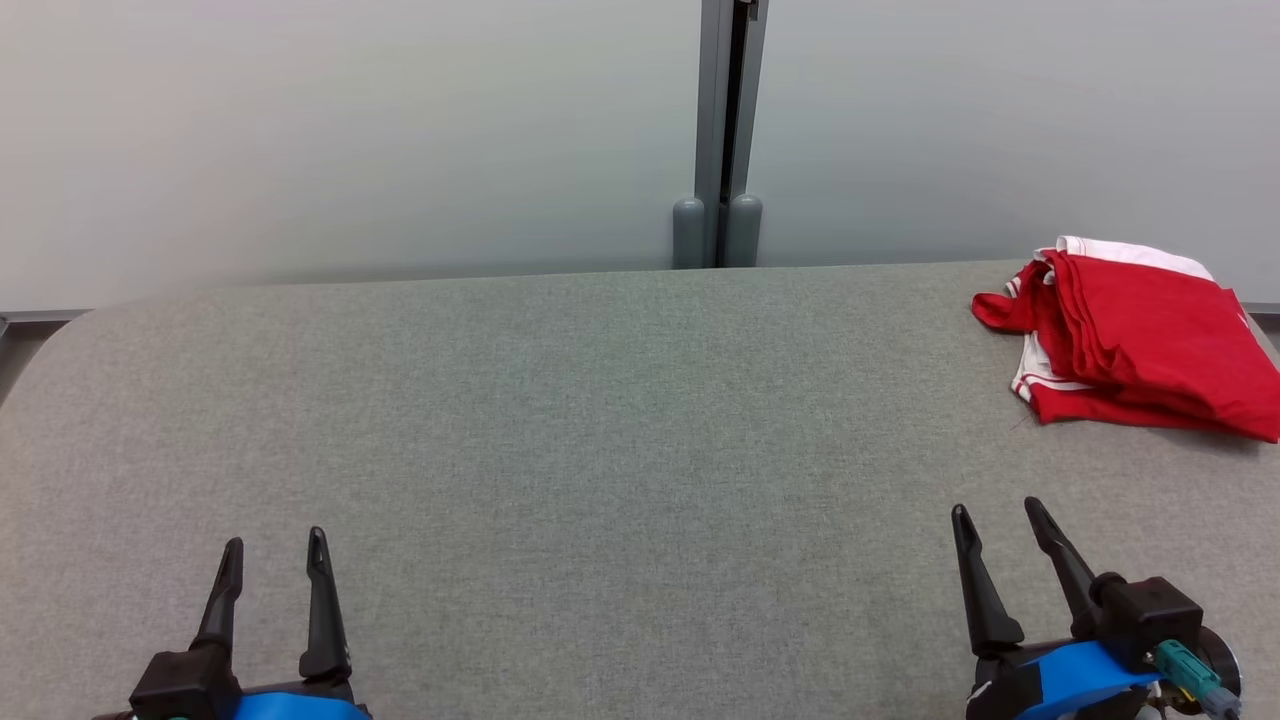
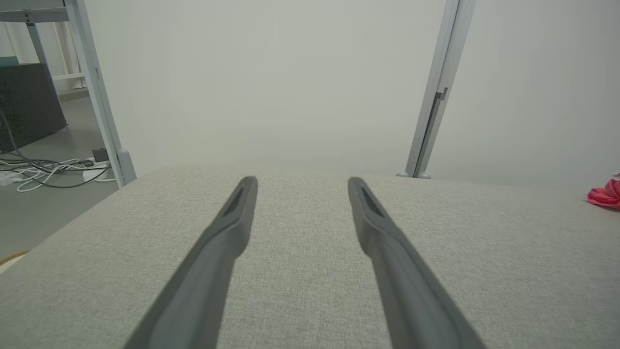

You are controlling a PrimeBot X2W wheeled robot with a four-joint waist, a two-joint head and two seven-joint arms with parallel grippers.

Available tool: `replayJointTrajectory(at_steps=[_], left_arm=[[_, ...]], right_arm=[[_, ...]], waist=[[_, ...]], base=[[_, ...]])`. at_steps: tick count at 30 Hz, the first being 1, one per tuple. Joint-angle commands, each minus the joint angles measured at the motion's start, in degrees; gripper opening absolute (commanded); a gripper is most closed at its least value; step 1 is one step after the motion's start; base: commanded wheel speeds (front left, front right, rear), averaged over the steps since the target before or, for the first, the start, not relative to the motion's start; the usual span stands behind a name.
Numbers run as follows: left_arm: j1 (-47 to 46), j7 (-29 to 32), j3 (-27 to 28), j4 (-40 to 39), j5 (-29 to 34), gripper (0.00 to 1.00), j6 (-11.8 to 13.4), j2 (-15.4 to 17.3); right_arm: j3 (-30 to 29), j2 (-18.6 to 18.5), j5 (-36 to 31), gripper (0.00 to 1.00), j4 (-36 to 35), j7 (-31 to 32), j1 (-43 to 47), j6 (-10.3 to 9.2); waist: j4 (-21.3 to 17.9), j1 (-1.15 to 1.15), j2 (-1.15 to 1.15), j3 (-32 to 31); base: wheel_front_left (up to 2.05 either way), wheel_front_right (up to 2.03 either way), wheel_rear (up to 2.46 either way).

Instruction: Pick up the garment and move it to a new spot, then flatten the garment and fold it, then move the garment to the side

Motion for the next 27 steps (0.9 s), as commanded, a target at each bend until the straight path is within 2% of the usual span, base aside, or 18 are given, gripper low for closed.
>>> replayJointTrajectory(at_steps=[1,27], left_arm=[[0.0,-0.1,0.0,0.2,0.4,1.00,-0.2,0.4],[-0.4,0.0,-1.2,1.2,-0.6,1.00,0.9,1.7]], right_arm=[[-0.3,0.1,0.5,1.00,-0.5,0.5,0.6,0.01],[-1.0,0.2,1.9,1.00,0.2,1.1,0.2,0.01]], waist=[[0.1,0.00,0.00,-0.2],[-0.2,0.00,0.00,-0.5]], base=[[0.00,0.00,0.00],[0.00,0.00,0.00]])
